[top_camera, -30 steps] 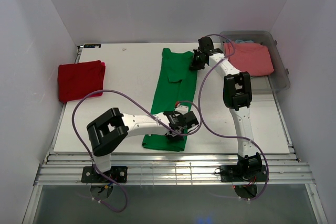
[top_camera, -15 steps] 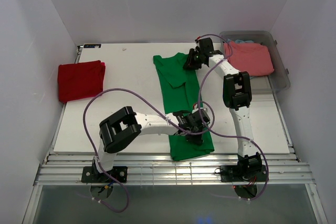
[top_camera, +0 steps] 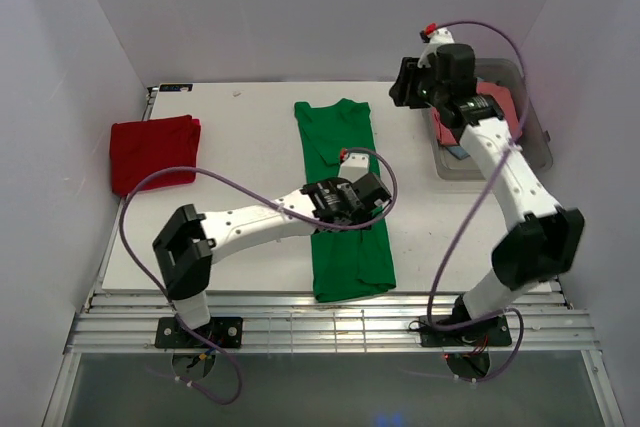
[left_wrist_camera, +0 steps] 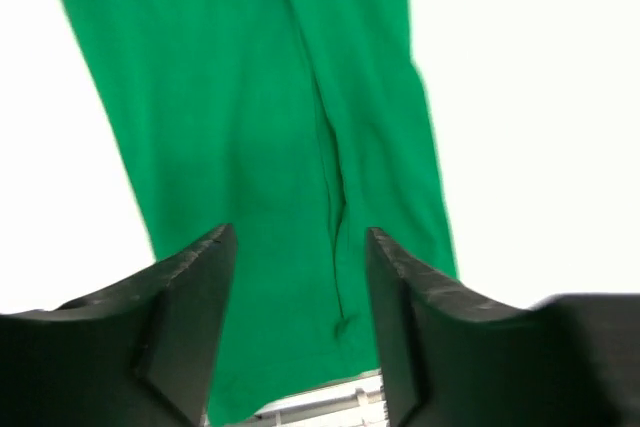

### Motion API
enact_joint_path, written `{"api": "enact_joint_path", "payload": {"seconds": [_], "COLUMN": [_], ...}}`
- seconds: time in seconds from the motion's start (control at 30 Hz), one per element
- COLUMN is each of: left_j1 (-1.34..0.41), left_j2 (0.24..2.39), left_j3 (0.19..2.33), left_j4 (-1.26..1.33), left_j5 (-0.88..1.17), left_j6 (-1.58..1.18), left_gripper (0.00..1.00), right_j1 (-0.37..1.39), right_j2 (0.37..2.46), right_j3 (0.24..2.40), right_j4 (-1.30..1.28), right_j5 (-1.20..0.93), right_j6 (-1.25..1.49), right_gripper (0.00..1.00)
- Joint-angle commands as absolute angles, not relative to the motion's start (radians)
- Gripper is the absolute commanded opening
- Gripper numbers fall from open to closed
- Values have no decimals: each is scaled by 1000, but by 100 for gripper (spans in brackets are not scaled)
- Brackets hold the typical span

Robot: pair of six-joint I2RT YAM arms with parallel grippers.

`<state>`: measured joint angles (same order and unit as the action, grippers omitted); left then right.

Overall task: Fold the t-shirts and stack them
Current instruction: Fold the tshirt

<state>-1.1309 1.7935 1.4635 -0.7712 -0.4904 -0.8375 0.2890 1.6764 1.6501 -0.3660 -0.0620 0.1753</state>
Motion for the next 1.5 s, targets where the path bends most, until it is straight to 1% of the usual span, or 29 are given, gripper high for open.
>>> {"api": "enact_joint_path", "payload": {"seconds": [0.0,0.03,0.07,0.1,0.17,0.2,0.27,0.3,0.33,0.37,0.47,0.6,0.77,0.9,1.1,1.33,1.47], "left_j1": [-1128,-1127,-1127,-1127,-1127,-1127,-1126,-1126,-1124,-1123,-1114,-1111,-1109,-1109,-1109,-1109,-1111], "left_j2": [1655,1638,1599,1576,1524,1455,1367,1283,1247,1218,1170,1147,1170,1215,1264,1273,1319], "left_j3": [1462,1436,1364,1318,1222,1124,1025,937,904,876,796,684,563,514,489,454,489], "left_j4": [-810,-801,-783,-761,-686,-654,-536,-470,-454,-445,-446,-362,-246,-161,-135,-89,-153], "left_j5": [-551,-534,-510,-480,-393,-361,-278,-252,-236,-215,-177,-77,-31,-2,-2,-2,29], "left_j6": [-825,-827,-818,-813,-816,-813,-810,-802,-808,-814,-845,-893,-945,-963,-963,-996,-997], "left_gripper": [68,68,68,68,68,68,68,69,72,77,78,78,79,78,78,78,75], "right_j1": [307,325,336,351,399,416,457,469,497,506,532,551,604,658,687,704,715], "right_j2": [1516,1476,1392,1347,1236,1201,1097,1063,1033,985,915,858,795,781,773,813,851], "right_j3": [1442,1386,1329,1216,1116,1074,953,916,855,829,738,643,511,419,335,331,356], "right_j4": [-536,-555,-570,-593,-610,-629,-640,-640,-644,-653,-678,-673,-614,-572,-509,-451,-460], "right_j5": [52,51,52,67,80,90,68,46,45,48,72,28,-29,-34,-49,-46,-34], "right_j6": [153,164,191,213,267,288,336,388,411,432,482,540,642,698,752,761,753], "right_gripper": [51,51,52,53,56,58,66,67,72,73,74,73,72,70,67,66,65]}}
